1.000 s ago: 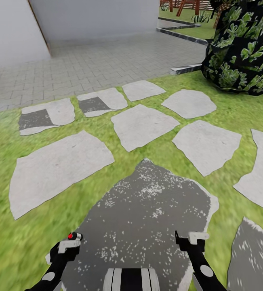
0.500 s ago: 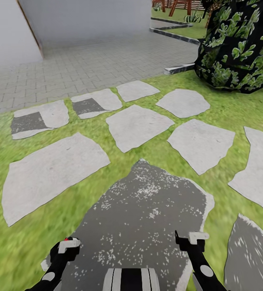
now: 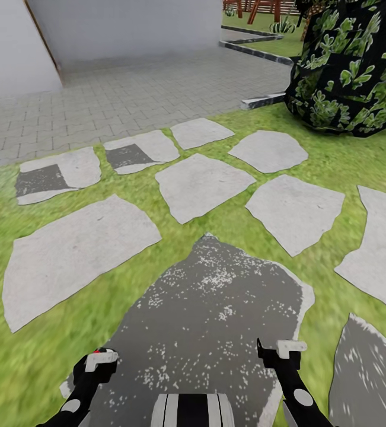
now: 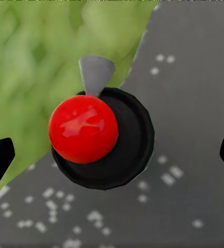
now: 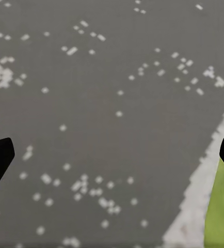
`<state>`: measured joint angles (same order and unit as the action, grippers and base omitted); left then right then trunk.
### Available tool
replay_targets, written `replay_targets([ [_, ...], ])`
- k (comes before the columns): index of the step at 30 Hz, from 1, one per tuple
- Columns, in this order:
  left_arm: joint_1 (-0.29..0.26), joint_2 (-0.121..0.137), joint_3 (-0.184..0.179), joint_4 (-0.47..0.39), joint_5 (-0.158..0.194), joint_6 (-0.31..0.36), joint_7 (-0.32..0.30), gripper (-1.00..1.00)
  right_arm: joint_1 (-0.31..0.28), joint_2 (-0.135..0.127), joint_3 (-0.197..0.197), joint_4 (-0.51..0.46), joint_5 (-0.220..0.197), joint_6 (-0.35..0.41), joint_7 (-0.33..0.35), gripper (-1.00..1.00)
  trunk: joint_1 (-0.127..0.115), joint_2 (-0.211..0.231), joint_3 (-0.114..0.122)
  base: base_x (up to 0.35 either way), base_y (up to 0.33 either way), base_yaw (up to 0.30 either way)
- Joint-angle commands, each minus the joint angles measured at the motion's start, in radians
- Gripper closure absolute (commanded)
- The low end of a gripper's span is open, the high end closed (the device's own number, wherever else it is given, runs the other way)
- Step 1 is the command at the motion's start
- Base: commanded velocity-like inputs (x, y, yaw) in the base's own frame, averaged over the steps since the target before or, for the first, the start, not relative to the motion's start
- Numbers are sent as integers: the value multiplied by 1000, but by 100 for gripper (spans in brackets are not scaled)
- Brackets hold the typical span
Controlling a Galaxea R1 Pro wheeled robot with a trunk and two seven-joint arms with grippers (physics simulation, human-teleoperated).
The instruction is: Pick up the pesticide atomizer in the garden and spray insectifuge to fully cover both potted plants in the garden.
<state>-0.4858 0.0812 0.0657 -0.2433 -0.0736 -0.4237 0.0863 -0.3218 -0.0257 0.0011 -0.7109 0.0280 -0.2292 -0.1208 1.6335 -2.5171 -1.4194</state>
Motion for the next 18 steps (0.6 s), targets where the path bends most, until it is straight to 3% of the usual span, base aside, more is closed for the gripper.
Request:
replay_targets([
  [1,0,0,6,1,-8,-3,1,-100,0,0,0,1,3,-3,-3,-100,0,0,-1,0,0,-2],
  [18,0,0,6,2,-8,-4,1,-100,0,0,0,1,4,-3,-3,-100,0,0,4,0,0,0],
])
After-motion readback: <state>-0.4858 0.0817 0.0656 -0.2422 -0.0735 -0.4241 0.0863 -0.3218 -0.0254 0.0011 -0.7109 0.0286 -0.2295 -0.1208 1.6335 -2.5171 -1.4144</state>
